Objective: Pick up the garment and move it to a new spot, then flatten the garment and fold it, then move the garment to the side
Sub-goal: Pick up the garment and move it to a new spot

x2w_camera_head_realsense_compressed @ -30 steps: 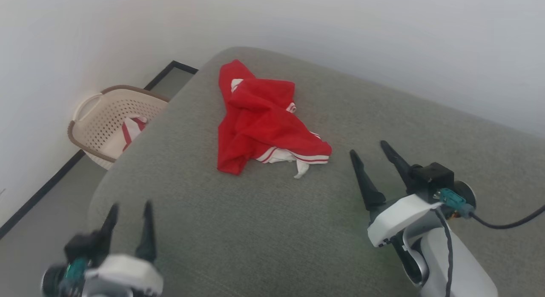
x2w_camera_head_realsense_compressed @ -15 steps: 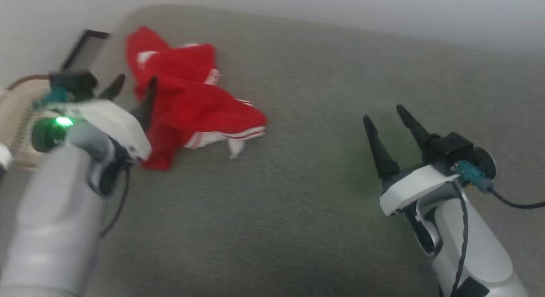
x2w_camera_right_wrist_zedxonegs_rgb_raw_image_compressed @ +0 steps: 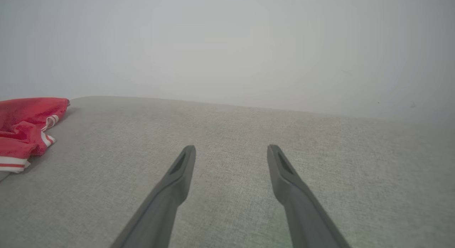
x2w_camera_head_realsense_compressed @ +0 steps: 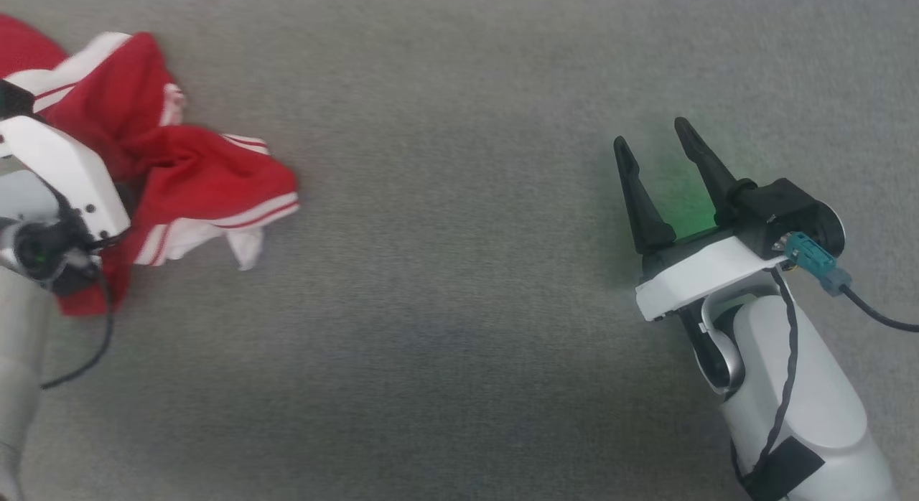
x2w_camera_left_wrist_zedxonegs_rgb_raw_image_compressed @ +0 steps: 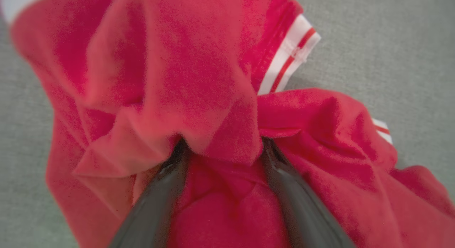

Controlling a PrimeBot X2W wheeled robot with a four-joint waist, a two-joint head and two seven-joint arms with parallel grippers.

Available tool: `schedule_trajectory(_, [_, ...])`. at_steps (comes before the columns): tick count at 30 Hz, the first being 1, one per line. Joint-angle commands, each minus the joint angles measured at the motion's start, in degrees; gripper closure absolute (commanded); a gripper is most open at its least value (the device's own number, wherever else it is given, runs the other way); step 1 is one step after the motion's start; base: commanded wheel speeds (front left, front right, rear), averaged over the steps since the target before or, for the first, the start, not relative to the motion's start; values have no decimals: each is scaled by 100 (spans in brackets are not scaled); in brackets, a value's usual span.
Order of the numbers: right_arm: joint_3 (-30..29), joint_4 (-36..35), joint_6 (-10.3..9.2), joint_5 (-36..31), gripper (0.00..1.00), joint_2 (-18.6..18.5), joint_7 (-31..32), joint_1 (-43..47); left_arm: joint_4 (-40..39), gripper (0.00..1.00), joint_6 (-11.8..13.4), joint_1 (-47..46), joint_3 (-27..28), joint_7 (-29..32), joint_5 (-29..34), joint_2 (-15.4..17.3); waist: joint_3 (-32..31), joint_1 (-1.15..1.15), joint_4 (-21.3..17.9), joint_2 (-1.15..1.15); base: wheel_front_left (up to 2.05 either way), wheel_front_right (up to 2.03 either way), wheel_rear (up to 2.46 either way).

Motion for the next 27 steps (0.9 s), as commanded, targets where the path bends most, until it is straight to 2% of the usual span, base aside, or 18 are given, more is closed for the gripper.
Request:
schedule_trajectory(1, [-2,-22,0,-50,0,27,-11,-60,105,0,-10,-41,-53,121,-31,-2,298,0,-278,0,0,0,0])
schedule_trajectory(9, [4,-171,0,-74,0,89,-9,-174,562,0,3,11,-360,589,-284,-133,533,0,-483,0,0,0,0])
schedule_trajectory(10, [15,-186,0,-78,0,100,-9,-183,568,24,3,29,-399,596,-314,-157,520,0,-491,0,0,0,0])
schedule_trajectory(12, [34,-226,0,-77,0,117,-9,-187,561,98,2,69,-436,506,-387,-170,466,0,-486,0,0,0,0])
schedule_trajectory(15, [35,-237,0,-75,0,128,-9,-142,468,100,-22,78,-486,267,-442,-120,323,0,-444,0,0,0,0])
schedule_trajectory(19, [6,-178,0,-51,0,135,-9,-22,300,100,-24,-50,-601,-432,-292,112,35,0,-366,0,0,0,0])
schedule_trajectory(27, [-94,-148,0,96,0,184,-9,190,-671,100,-10,-237,-1414,-1592,44,503,-489,0,-465,0,0,0,0])
